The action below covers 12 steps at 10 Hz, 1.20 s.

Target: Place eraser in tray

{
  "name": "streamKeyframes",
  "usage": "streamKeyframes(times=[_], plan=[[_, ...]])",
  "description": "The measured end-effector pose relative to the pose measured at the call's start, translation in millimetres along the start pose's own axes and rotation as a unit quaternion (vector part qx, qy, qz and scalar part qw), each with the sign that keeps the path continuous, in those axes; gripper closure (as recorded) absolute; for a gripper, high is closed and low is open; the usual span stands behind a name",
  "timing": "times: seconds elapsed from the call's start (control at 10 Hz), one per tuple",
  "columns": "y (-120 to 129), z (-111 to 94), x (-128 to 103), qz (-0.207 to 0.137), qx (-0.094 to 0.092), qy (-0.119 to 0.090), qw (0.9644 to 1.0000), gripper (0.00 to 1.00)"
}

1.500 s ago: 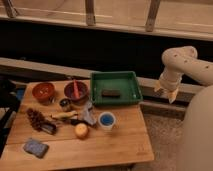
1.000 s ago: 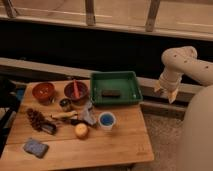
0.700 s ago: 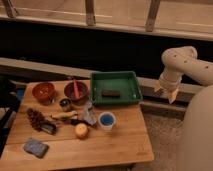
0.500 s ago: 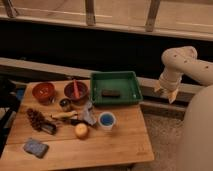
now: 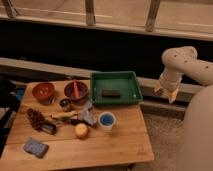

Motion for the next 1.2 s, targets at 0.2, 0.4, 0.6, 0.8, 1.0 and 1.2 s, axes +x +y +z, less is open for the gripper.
streamKeyframes(times=[0.2,0.4,0.6,0.8,1.0,1.2], plan=[[0.0,0.0,0.0,0.000,0.000,0.000,1.0000,0.35],[-0.3,0.0,0.2,0.000,0.000,0.000,1.0000,0.35],[-5.4,1.3,1.4,-0.004,-0.010,-0.011,0.9999,0.35],[-14.8,-2.3,-5.4,-0.011,-0.033,-0.023,0.9991,0.35],[2.4,-15.2,-2.3,-0.031,-0.069,-0.035,0.9965,0.35],[31.4,-32.7,9.4,-0.060,-0.104,-0.053,0.9913,0.35]])
